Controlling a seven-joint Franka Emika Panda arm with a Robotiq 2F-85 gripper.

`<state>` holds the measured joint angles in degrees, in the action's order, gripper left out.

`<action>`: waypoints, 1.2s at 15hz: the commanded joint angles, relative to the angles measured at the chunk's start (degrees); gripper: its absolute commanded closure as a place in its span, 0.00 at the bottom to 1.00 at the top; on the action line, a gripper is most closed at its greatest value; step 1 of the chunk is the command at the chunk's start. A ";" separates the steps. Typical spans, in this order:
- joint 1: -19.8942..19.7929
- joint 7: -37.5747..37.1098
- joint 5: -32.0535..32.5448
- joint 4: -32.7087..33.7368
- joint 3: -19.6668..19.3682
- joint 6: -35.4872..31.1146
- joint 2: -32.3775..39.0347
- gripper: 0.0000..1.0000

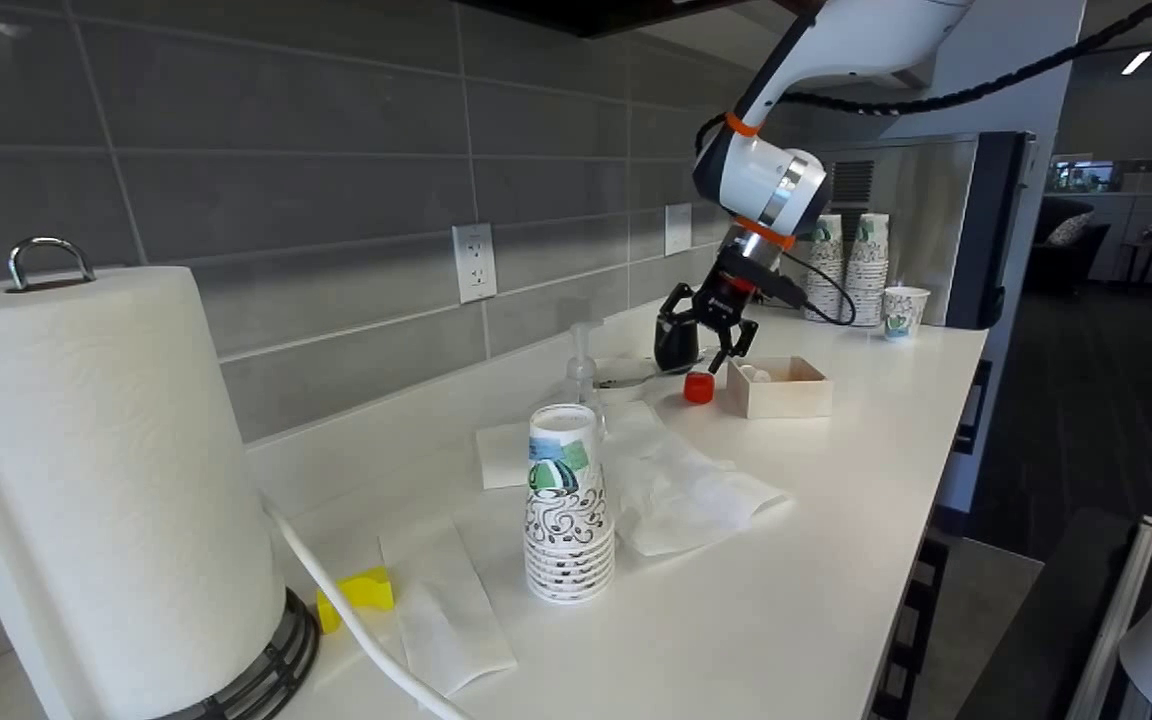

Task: Stir the contents of the white bowl using the cake knife

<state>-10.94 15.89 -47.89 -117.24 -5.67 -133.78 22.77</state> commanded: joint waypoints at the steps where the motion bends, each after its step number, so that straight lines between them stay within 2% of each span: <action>1: -1.54 0.80 -1.44 2.90 1.59 0.43 2.60 0.00; 2: -1.75 0.78 -1.50 3.10 1.79 0.44 2.89 0.25; 3: -1.95 0.89 -1.50 3.29 1.96 0.35 3.13 0.26; 12: -3.31 1.49 -2.31 3.21 2.48 -0.21 3.59 0.96; 13: -3.47 1.77 -2.73 3.18 2.54 -0.12 3.45 0.99; 18: -3.44 3.49 -4.49 2.23 2.52 -0.33 1.28 0.99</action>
<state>-13.68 17.68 -50.56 -114.51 -3.65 -133.77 25.36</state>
